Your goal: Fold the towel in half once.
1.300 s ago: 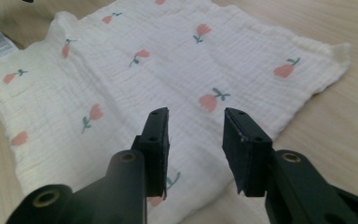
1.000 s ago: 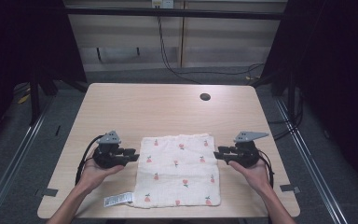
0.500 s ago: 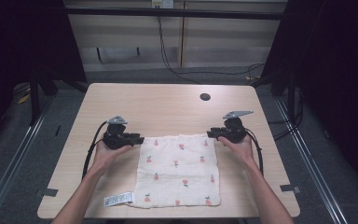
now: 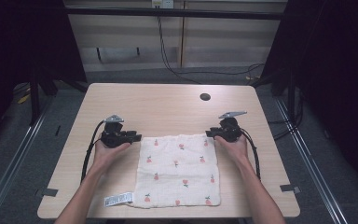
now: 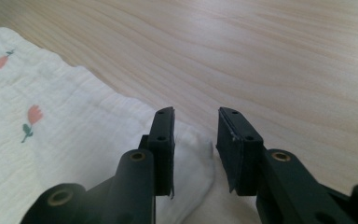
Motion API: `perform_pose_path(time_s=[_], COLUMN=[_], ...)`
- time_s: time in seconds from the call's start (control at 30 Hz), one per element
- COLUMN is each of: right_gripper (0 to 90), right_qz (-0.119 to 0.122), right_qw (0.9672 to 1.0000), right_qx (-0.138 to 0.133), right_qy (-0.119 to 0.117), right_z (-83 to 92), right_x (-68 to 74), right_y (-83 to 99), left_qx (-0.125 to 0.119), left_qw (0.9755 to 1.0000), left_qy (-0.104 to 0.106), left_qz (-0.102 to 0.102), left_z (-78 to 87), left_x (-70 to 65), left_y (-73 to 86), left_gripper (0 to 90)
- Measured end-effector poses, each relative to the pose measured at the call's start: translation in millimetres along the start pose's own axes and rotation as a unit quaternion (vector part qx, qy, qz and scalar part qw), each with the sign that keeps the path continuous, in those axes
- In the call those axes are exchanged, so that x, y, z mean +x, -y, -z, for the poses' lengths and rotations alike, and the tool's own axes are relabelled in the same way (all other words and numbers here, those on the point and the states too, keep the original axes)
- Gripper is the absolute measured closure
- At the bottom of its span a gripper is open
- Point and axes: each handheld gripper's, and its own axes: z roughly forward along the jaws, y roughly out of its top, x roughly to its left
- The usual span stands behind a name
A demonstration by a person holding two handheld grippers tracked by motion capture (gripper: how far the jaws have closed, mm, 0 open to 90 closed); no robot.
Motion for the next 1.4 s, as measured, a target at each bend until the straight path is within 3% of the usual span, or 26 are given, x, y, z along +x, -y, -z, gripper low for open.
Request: perform_pose_path(time_s=[0.07,0.13,0.2,0.23,0.3,0.37,0.53,0.57,0.87,0.93,1.0,1.03,1.13,1.17,1.2,1.27,1.4], right_gripper=[69.7,73.1,78.3,85.5,87.5,88.1,88.3,88.3,88.3,88.3,88.4,88.4,88.5,88.5,88.5,88.5,88.6], right_qz=[-0.003,-0.006,-0.007,-0.006,-0.004,-0.009,-0.005,-0.005,0.001,0.002,0.001,0.001,0.000,0.004,0.006,0.014,0.011], right_qw=[0.9999,0.9999,0.9998,0.9997,0.9998,0.9996,0.9997,0.9997,0.9994,0.9990,0.9988,0.9988,0.9985,0.9985,0.9984,0.9983,0.9979], right_qx=[0.006,0.013,0.016,0.020,0.017,0.009,0.002,0.001,-0.009,-0.016,-0.021,-0.021,-0.024,-0.023,-0.020,-0.019,-0.026], right_qy=[0.007,0.005,-0.006,-0.008,-0.013,-0.025,-0.026,-0.025,-0.035,-0.042,-0.044,-0.044,-0.049,-0.049,-0.052,-0.054,-0.058], right_z=[-2.5,-5.1,-4.9,-3.2,-3.0,-2.9,-1.7,-1.8,5.4,9.5,14.7,14.7,16.7,16.3,15.6,14.8,15.5], right_x=[-1.2,-2.3,-3.2,-3.9,-4.1,-3.3,-0.1,0.6,3.8,3.0,2.9,2.9,5.4,6.6,8.5,10.0,11.7], right_y=[0.2,1.8,3.6,4.7,6.1,8.4,7.3,7.2,3.9,3.4,3.7,3.7,3.7,3.6,3.4,3.0,1.4], left_qx=[0.011,0.014,0.023,0.023,0.031,0.033,0.045,0.049,0.057,0.060,0.066,0.069,0.066,0.070,0.064,0.065,0.044], left_qw=[0.9999,0.9998,0.9996,0.9996,0.9993,0.9993,0.9988,0.9986,0.9981,0.9976,0.9966,0.9961,0.9960,0.9956,0.9964,0.9962,0.9972], left_qy=[-0.001,0.006,0.006,0.010,0.008,0.010,0.016,0.003,0.005,0.016,0.026,0.026,0.030,0.028,0.033,0.037,0.034], left_qz=[-0.013,-0.009,-0.015,-0.014,-0.017,-0.011,-0.011,-0.020,-0.024,-0.030,-0.042,-0.047,-0.051,-0.056,-0.045,-0.045,-0.049], left_z=[-4.3,-7.2,-9.1,-10.6,-16.2,-18.6,-27.2,-29.4,-31.6,-32.4,-33.4,-33.8,-36.0,-35.3,-33.9,-33.2,-26.2], left_x=[-2.3,-2.0,-1.5,-0.8,3.6,6.4,3.8,1.7,3.4,1.6,-1.2,-2.3,-3.5,-3.6,-2.5,-2.6,-5.8], left_y=[-0.9,-1.1,-1.1,-0.9,-2.7,-3.4,-5.9,-6.3,-4.5,-4.2,-3.6,-3.9,-2.8,-3.2,-2.6,-2.7,-5.8], left_gripper=[62.1,62.2,62.1,62.1,62.2,63.1,59.6,60.3,59.8,61.0,70.3,70.3,85.2,86.0,86.5,86.7,86.9])
